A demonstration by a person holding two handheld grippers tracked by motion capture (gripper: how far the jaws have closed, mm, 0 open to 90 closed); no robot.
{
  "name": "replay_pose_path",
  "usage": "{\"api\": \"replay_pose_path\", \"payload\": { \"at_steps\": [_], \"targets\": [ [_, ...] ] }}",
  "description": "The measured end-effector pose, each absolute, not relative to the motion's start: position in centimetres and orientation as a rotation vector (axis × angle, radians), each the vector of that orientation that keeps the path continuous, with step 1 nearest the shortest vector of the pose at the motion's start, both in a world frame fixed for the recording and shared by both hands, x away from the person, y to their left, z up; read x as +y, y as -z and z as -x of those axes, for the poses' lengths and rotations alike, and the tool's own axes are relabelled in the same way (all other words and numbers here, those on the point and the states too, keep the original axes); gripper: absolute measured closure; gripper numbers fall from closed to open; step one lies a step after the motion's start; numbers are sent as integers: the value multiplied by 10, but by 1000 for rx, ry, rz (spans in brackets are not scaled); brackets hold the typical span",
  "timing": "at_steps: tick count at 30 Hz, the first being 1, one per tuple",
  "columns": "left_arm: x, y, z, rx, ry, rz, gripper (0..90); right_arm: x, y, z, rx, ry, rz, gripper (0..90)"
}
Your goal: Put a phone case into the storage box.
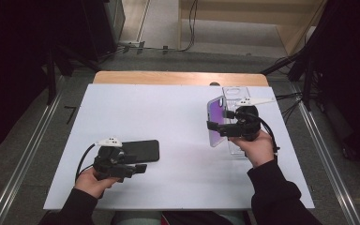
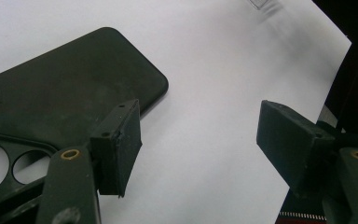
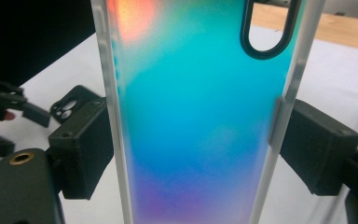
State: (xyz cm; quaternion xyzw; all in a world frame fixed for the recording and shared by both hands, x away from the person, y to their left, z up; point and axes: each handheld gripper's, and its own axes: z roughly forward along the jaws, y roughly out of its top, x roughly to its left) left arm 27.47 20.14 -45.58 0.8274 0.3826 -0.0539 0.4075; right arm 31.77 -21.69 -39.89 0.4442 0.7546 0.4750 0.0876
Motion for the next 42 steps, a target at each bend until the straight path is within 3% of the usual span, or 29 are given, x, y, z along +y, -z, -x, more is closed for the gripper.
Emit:
{"api": "replay_pose_path", "payload": {
  "at_steps": [26, 42],
  "targets": [
    [207, 456, -274, 987, 119, -2077, 309, -271, 395, -330, 1910, -1309, -1486, 148],
    [208, 456, -273, 993, 120, -2071, 309, -285, 392, -371, 1830, -1211, -1566, 148]
  ]
}}
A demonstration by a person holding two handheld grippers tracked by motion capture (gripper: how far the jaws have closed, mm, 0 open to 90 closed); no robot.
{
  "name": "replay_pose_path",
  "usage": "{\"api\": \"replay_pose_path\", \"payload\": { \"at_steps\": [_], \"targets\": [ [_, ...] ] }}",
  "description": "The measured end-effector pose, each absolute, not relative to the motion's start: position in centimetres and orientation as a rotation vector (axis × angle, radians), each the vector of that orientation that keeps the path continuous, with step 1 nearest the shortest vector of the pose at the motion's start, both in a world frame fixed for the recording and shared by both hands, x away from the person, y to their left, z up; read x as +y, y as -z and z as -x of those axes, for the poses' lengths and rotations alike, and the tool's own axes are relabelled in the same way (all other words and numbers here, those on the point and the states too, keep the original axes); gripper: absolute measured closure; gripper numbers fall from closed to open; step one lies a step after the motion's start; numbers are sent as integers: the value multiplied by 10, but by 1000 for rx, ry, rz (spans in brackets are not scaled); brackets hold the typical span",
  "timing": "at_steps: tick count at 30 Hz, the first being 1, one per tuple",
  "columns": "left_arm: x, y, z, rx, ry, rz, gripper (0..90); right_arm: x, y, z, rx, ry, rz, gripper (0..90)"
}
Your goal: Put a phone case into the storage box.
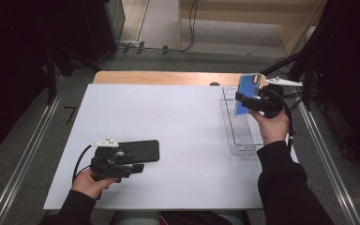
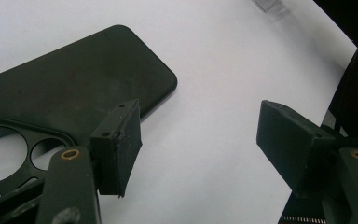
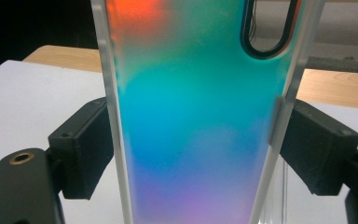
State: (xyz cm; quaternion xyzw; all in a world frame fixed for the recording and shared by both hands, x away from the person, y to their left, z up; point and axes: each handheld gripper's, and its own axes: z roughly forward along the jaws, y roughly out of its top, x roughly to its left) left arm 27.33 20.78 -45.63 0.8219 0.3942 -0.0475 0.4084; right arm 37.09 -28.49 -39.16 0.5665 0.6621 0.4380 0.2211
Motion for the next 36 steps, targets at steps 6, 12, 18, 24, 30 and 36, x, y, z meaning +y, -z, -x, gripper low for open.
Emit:
{"api": "replay_pose_path", "payload": {
  "at_steps": [6, 12, 18, 24, 30, 36],
  "targets": [
    [207, 456, -273, 991, 117, -2067, 311, -286, 387, -393, 1845, -1216, -1575, 148],
    [208, 456, -274, 992, 118, -2065, 310, -281, 384, -406, 1841, -1165, -1557, 148],
    [207, 456, -273, 984, 119, -2063, 311, -277, 384, -420, 1813, -1138, -1585, 148],
    [207, 456, -273, 982, 121, -2063, 311, -279, 391, -436, 1771, -1150, -1628, 148],
    [209, 456, -275, 983, 123, -2049, 312, -276, 401, -450, 1777, -1085, -1615, 148],
    [209, 457, -276, 986, 130, -2045, 312, -277, 414, -462, 1777, -1064, -1626, 147]
  ]
}}
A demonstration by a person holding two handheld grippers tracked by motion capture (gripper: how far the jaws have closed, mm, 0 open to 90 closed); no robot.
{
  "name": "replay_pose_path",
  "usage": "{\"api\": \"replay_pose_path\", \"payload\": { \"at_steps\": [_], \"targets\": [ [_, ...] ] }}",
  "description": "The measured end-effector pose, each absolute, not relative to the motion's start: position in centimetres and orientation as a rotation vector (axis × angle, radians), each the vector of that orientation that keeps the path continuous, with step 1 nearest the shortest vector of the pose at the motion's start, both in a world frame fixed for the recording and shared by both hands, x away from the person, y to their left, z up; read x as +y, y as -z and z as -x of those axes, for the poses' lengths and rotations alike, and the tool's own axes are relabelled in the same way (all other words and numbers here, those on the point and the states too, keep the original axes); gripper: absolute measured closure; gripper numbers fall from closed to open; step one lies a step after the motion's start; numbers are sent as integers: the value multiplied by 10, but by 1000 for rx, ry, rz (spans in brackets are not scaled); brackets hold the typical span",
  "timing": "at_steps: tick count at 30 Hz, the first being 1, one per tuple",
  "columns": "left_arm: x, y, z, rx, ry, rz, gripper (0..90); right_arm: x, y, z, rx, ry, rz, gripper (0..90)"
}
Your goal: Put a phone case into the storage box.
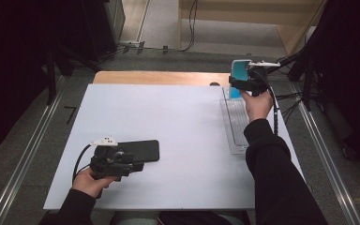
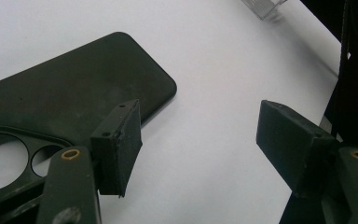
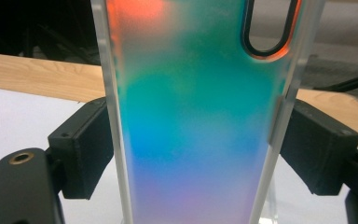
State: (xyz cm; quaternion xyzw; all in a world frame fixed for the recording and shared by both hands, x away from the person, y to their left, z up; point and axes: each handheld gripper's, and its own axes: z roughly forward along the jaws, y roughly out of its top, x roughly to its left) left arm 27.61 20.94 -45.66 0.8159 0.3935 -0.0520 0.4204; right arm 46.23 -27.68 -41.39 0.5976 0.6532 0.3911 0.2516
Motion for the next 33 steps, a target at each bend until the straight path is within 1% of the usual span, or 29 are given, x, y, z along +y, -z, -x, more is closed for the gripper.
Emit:
{"api": "replay_pose_path", "payload": {
  "at_steps": [11, 27, 33],
  "targets": [
    [208, 457, -277, 977, 131, -2054, 312, -281, 434, -475, 1762, -1030, -1685, 146],
    [206, 458, -277, 973, 134, -2061, 312, -274, 455, -486, 1767, -945, -1732, 142],
    [206, 458, -276, 975, 134, -2058, 312, -275, 458, -489, 1756, -986, -1736, 138]
  ]
}}
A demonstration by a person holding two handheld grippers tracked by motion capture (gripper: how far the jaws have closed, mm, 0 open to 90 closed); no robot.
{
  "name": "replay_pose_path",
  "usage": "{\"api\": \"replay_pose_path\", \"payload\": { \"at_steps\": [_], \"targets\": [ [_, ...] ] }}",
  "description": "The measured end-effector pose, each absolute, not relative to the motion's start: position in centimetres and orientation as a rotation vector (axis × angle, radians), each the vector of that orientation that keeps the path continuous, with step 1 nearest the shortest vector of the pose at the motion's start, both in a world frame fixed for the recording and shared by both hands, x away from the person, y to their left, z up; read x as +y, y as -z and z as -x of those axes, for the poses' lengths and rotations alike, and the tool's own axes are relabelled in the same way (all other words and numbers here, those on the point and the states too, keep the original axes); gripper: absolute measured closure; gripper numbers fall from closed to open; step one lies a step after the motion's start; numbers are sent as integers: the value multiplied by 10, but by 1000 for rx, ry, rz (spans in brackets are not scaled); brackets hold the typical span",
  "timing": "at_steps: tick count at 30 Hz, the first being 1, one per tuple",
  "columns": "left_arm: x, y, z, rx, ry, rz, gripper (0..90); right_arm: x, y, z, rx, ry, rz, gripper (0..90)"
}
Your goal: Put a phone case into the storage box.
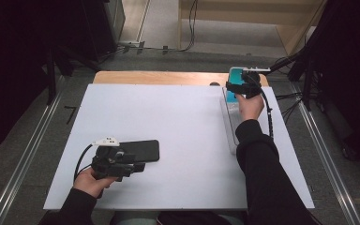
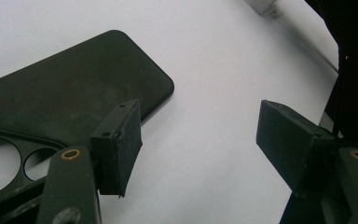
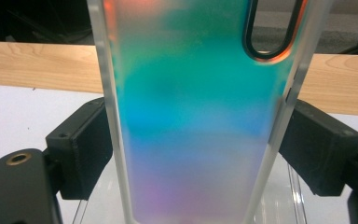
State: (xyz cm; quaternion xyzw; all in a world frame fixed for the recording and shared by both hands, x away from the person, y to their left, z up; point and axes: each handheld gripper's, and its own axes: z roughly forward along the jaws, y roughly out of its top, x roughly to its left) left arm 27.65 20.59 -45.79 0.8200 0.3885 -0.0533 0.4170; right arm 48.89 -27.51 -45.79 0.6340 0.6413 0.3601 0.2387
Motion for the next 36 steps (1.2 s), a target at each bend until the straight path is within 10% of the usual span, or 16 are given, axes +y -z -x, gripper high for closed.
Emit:
{"api": "replay_pose_path", "payload": {
  "at_steps": [36],
  "targets": [
    [203, 459, -279, 969, 138, -2074, 311, -277, 437, -478, 1793, -1064, -1704, 5]
  ]
}}
